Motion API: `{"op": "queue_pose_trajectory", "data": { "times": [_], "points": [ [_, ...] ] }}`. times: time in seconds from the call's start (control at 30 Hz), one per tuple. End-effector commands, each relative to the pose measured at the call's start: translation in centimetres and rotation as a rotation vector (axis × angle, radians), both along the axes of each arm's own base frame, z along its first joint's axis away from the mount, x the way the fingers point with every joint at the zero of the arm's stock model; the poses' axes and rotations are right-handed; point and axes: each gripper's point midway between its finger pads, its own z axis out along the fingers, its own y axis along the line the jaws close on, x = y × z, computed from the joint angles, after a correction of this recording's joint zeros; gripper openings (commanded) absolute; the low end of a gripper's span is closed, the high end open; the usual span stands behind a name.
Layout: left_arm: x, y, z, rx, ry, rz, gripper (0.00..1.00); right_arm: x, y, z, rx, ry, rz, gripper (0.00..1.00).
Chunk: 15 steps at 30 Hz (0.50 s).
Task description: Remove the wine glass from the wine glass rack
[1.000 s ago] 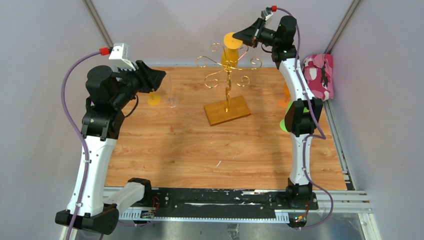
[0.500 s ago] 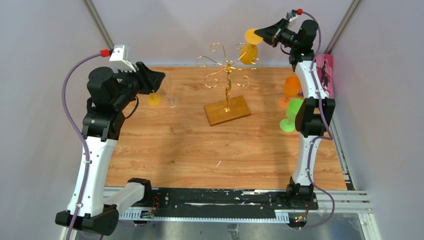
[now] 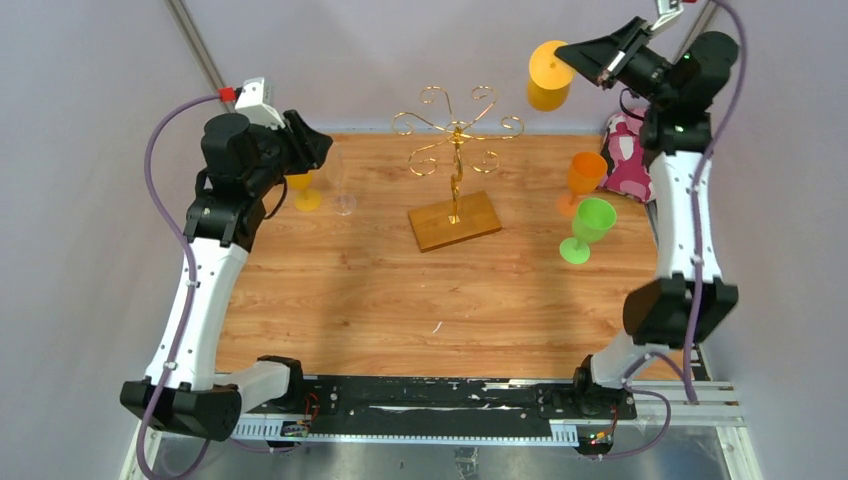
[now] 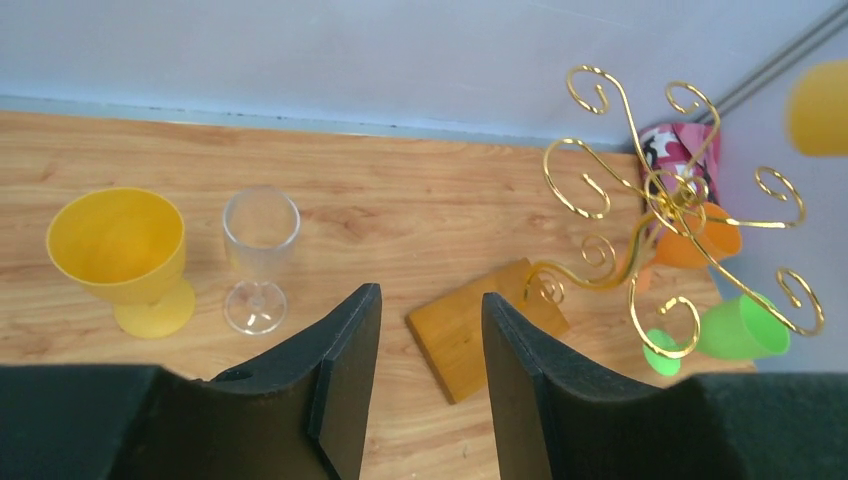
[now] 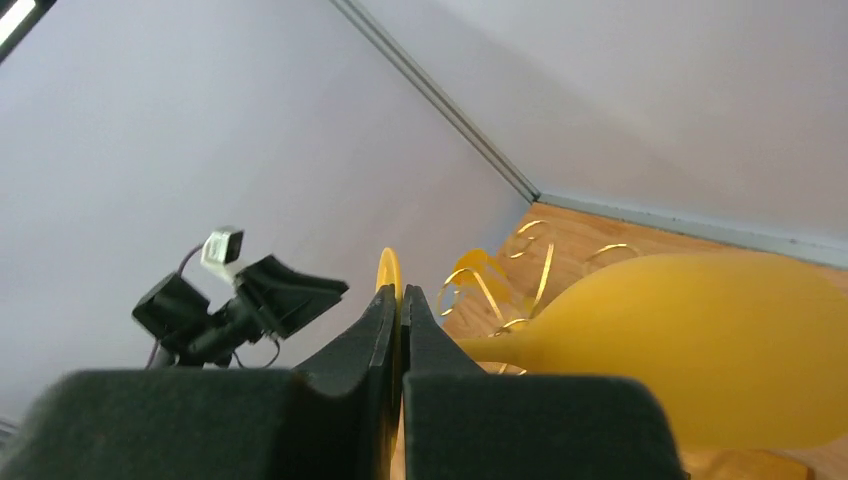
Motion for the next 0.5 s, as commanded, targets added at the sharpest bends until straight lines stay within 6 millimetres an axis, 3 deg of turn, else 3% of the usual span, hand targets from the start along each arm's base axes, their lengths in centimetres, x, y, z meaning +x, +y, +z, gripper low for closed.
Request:
{"op": "queue_pose_trajectory", "data": {
  "times": [0.0, 0.17, 0.3, 0.4, 0.47],
  "points": [
    [1.5, 0.7, 3.2, -0.005, -0.089, 0.057, 0.47, -7.5, 0.1, 3.7, -0.144, -0.195, -0.092, 0.00],
    [3.2, -0.9, 4.2, 0.019, -0.075, 0.055, 0.48, -15.3, 1.6, 6.4, -0.132, -0.325, -0.051, 0.00],
    [4.5, -3.4, 5.8, 0.074, -0.070, 0.025, 0.47, -19.9, 3.5, 7.5, -0.071, -0.396, 0.072, 0.00],
    [3.7, -7.8, 7.2, -0.019, -0.111, -0.206, 0.47, -22.3, 5.0, 8.4, -0.026, -0.454, 0.182, 0.00],
    [1.7, -11.5, 8.9, -0.135, -0.175, -0.438, 0.47, -23.4, 6.0, 8.9, 0.009, -0.485, 0.264, 0.00]
  ]
}}
